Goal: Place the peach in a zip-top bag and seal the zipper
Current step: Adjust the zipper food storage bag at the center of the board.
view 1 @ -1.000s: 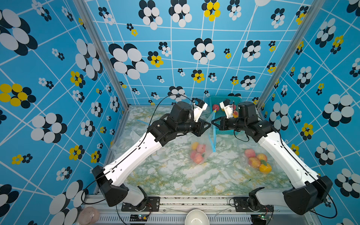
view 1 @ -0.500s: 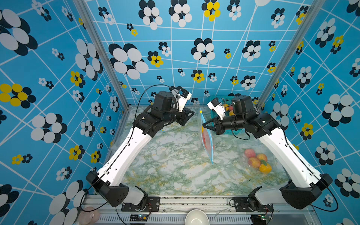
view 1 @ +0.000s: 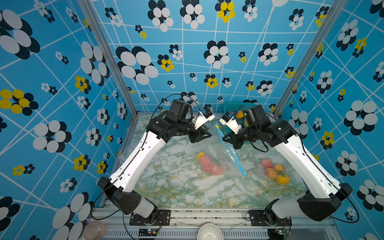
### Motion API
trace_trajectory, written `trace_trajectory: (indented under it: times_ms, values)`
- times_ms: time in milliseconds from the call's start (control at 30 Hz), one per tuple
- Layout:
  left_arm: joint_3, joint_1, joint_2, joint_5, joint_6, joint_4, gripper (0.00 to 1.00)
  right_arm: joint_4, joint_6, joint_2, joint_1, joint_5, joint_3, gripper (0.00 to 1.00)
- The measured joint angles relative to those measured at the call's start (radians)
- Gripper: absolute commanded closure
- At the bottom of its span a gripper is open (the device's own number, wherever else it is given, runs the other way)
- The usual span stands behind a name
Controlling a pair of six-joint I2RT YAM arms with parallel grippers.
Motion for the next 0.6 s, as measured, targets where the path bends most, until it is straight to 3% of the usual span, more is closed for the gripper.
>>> trace_trajectory:
  times_ms: [267, 533, 600]
  values:
    - [0.093, 0.003, 0.090, 0.031, 0.076, -0.061, 0.58, -0.039, -0.114, 0.031, -0.002, 0.025, 0.101, 1.00]
    - [0.127, 0.066, 0.096, 0.075, 0.106, -0.060, 0.58, -0.071, -0.196, 0.050, -0.002, 0.025, 0.152, 1.00]
    - [0.127, 0.071, 0.096, 0.090, 0.115, -0.059, 0.52, -0.091, -0.209, 0.066, -0.002, 0.024, 0.185, 1.00]
